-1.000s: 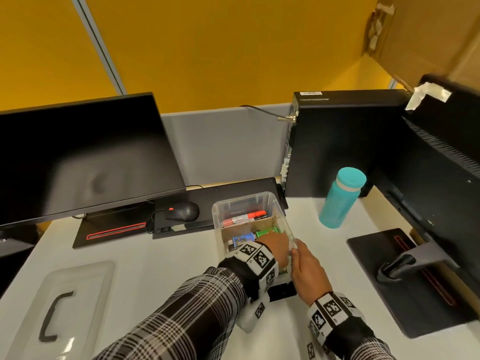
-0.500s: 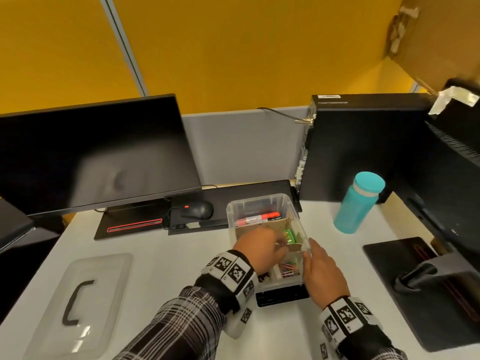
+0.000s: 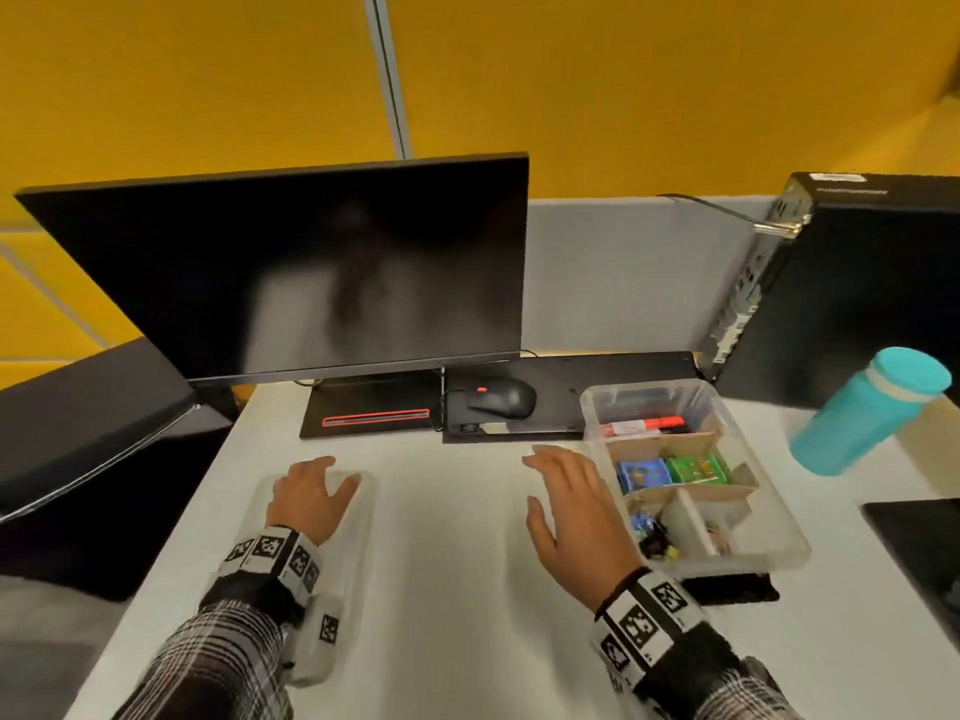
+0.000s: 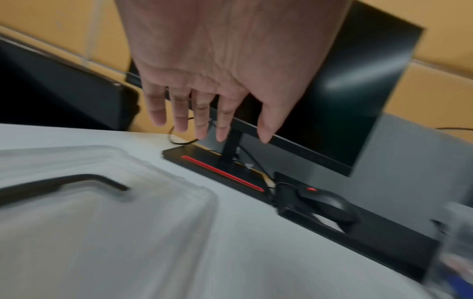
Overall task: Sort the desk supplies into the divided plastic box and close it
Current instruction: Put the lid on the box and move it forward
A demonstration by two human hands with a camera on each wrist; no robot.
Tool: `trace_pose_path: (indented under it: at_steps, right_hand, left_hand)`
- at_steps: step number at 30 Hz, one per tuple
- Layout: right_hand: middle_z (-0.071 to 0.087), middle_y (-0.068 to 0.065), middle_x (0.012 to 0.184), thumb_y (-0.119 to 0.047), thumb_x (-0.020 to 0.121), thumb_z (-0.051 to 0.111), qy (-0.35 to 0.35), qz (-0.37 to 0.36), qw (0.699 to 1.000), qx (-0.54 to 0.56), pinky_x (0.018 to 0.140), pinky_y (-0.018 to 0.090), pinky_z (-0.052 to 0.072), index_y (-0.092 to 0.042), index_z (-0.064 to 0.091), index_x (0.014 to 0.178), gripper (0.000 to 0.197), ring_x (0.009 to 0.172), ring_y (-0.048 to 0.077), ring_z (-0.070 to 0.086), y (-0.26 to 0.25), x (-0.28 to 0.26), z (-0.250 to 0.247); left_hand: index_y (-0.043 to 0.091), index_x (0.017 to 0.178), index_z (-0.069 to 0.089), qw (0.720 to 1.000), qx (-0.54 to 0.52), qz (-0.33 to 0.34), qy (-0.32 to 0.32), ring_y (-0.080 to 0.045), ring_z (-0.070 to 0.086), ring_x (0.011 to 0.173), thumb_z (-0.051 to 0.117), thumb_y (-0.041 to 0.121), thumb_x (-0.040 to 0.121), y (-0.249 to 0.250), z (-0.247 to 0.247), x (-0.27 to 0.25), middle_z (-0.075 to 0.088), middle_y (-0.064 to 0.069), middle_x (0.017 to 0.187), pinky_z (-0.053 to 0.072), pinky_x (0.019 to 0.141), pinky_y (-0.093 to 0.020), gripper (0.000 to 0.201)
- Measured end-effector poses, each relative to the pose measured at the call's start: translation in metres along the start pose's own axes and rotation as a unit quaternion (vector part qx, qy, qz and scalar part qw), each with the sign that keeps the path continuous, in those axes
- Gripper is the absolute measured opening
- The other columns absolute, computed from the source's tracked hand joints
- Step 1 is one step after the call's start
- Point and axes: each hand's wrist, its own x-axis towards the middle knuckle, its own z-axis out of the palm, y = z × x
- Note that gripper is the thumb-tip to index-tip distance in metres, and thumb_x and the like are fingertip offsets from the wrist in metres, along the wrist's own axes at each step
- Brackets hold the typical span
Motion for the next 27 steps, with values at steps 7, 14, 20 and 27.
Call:
trace_pose_path:
  at_steps: [7,14,20,27]
  right_hand:
    - [0.030,0.009,0.150,-0.023,0.095,0.037,-0.242,-0.015,0.970,-0.014,0.112,0.032,0.024,-0.013,0.026,0.146,0.053,0.137,0.024,0.029,-0.058,0.026,0.118]
    - [0.006,0.016,0.157,-0.035,0.097,0.031,-0.375,-0.017,0.927,0.005,0.120,0.038,0.001,-0.021,-0.010,0.149,0.068,0.146,0.026,0.003,-0.113,0.031,0.165]
    - [0.014,0.012,0.157,-0.035,0.097,0.035,-0.367,0.054,0.923,0.100,0.120,0.036,0.009,-0.029,-0.012,0.148,0.070,0.145,0.023,0.015,-0.104,0.033,0.164]
    - [0.035,-0.011,0.146,-0.032,0.089,0.056,-0.178,0.119,0.928,0.306,0.095,0.026,0.046,-0.049,0.011,0.142,0.071,0.112,0.010,0.056,-0.099,0.042,0.123]
  left_hand:
    - [0.014,0.146,0.021,0.992,0.082,-0.083,-0.055,-0.035,0.036,0.132,0.050,0.059,0.085,-0.084,0.006,0.034,0.034,-0.012,0.149,0.032,0.109,-0.047,0.081]
    - [0.014,0.147,0.015,0.988,-0.011,-0.120,-0.093,-0.039,0.040,0.129,0.053,0.056,0.086,-0.099,0.002,0.060,0.035,-0.019,0.145,0.033,0.108,-0.049,0.083]
    - [0.011,0.143,0.024,0.986,-0.113,-0.103,-0.062,-0.038,0.047,0.123,0.055,0.052,0.087,-0.096,-0.018,0.074,0.047,-0.019,0.137,0.035,0.106,-0.050,0.076]
    - [0.010,0.121,0.044,0.951,-0.306,0.051,0.012,-0.029,0.060,0.078,0.047,0.039,0.095,-0.031,-0.064,0.066,0.058,-0.008,0.084,0.047,0.068,-0.036,0.039]
